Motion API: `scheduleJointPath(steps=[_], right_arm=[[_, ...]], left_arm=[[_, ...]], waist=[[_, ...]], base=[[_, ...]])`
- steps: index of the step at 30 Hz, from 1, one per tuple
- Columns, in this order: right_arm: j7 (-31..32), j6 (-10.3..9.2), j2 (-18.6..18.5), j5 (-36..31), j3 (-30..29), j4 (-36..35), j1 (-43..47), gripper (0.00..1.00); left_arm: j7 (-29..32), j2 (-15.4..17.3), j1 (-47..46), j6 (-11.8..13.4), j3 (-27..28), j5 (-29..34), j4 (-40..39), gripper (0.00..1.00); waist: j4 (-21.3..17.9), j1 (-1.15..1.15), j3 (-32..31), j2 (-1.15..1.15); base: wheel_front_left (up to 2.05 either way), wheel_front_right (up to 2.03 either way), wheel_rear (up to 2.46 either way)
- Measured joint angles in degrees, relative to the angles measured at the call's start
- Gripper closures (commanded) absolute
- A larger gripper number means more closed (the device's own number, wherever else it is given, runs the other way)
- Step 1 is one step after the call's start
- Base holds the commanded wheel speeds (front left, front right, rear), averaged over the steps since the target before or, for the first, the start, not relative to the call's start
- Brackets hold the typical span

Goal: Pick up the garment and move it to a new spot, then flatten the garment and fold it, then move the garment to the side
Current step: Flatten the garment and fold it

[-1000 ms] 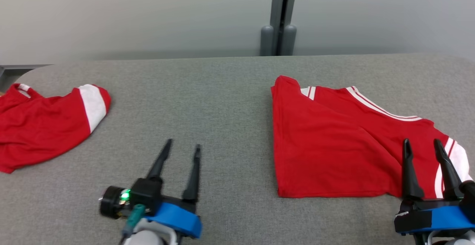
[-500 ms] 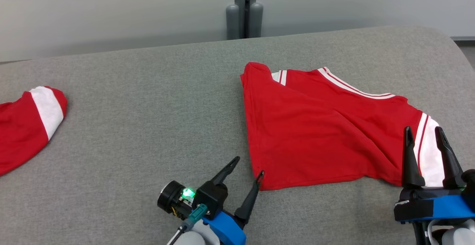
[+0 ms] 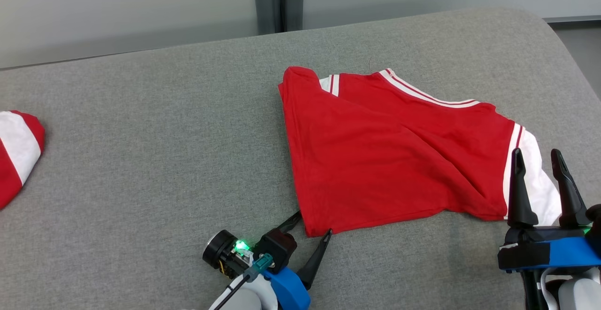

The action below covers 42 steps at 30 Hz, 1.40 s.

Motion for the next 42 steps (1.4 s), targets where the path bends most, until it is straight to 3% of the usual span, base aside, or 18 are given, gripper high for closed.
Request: scheduleJointPath(steps=[7, 8, 9, 10, 11, 12, 21, 42], right_arm=[[0.0, 0.0, 0.04, 0.42, 0.07, -0.04, -0.13, 0.0], [0.0, 0.0, 0.05, 0.43, 0.07, -0.04, -0.15, 0.0], [0.0, 0.0, 0.05, 0.45, 0.08, -0.04, -0.19, 0.0], [0.0, 0.0, 0.07, 0.48, 0.11, -0.03, -0.26, 0.0], [0.0, 0.0, 0.08, 0.49, 0.13, -0.03, -0.31, 0.0], [0.0, 0.0, 0.09, 0.55, 0.14, 0.0, -0.31, 0.0], [0.0, 0.0, 0.12, 0.82, -0.46, 0.67, 0.32, 0.0], [-0.01, 0.0, -0.14, 0.98, -1.05, 1.81, 4.19, 0.0]], left_arm=[[0.0, 0.01, -1.82, 0.0, -2.99, -0.93, 1.82, 0.0], [0.0, -0.02, -1.98, 0.0, -3.53, -1.26, 1.9, 0.16], [0.01, -0.02, -2.24, 0.0, -4.01, -1.59, 1.97, 0.55], [0.01, -0.01, -2.5, 0.0, -4.49, -1.9, 2.02, 0.75], [0.0, -0.02, -2.69, 0.0, -4.87, -2.37, 2.01, 0.92], [0.0, -0.03, -2.84, 0.0, -5.12, -2.7, 2.02, 1.0], [0.0, -0.02, -2.78, 0.37, -2.35, -4.64, 1.12, 1.0], [0.01, 5.09, 8.78, 2.61, 16.62, -3.6, -5.46, 1.0]], waist=[[-0.64, 0.0, 0.75, 0.0], [-0.67, 0.0, 0.78, 0.0], [-0.69, 0.0, 0.79, 0.0], [-0.69, 0.0, 0.79, 0.0], [-0.66, 0.0, 0.78, 0.0], [-0.59, 0.0, 0.75, 0.0], [2.77, 0.0, -1.63, 0.0], [13.78, -0.01, -7.07, 0.0]], base=[[0.0, 0.0, 0.0], [0.0, 0.0, 0.0], [0.0, 0.0, 0.0], [0.0, 0.0, 0.0], [0.0, 0.0, 0.0], [0.0, 0.0, 0.0], [0.0, 0.0, 0.0], [0.0, 0.0, 0.0]])
